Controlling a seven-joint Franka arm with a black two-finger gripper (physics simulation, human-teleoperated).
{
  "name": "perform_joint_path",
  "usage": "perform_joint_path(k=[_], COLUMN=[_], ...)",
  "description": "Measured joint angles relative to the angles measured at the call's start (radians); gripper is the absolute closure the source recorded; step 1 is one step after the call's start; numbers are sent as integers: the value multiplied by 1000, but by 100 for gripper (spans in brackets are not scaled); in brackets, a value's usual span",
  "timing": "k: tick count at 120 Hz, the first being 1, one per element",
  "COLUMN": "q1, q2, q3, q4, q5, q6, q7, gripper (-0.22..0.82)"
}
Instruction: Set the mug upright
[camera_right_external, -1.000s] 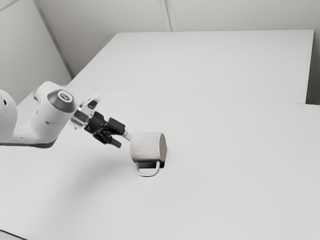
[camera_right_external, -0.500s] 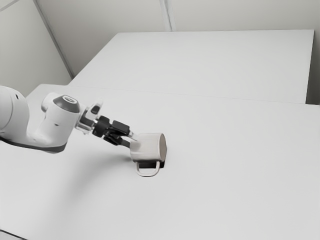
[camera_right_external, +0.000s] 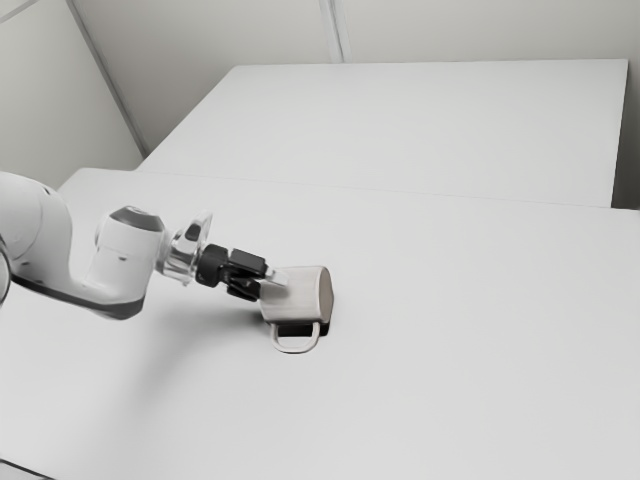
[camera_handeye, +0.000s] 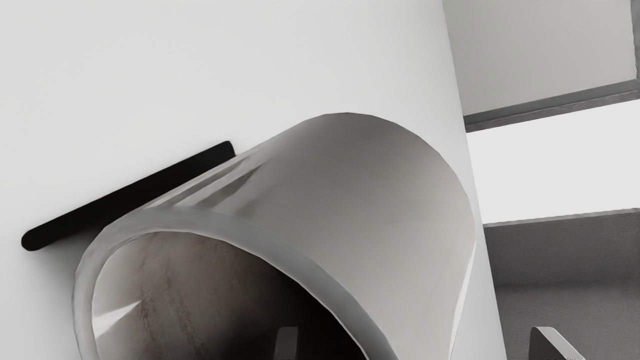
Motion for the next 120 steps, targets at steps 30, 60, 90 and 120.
perform_joint_path(k=[30, 60, 90, 120], q1=[0, -6, -16, -13], q2=[2, -5, -38, -170], q3=[-1, -2, -25, -76], q4=[7, 8, 22, 26], q5=[-32, -41, -16, 360], q6=[-48, -64, -58, -7], q7=[28, 56, 65, -43], gripper=[56, 73, 75, 75])
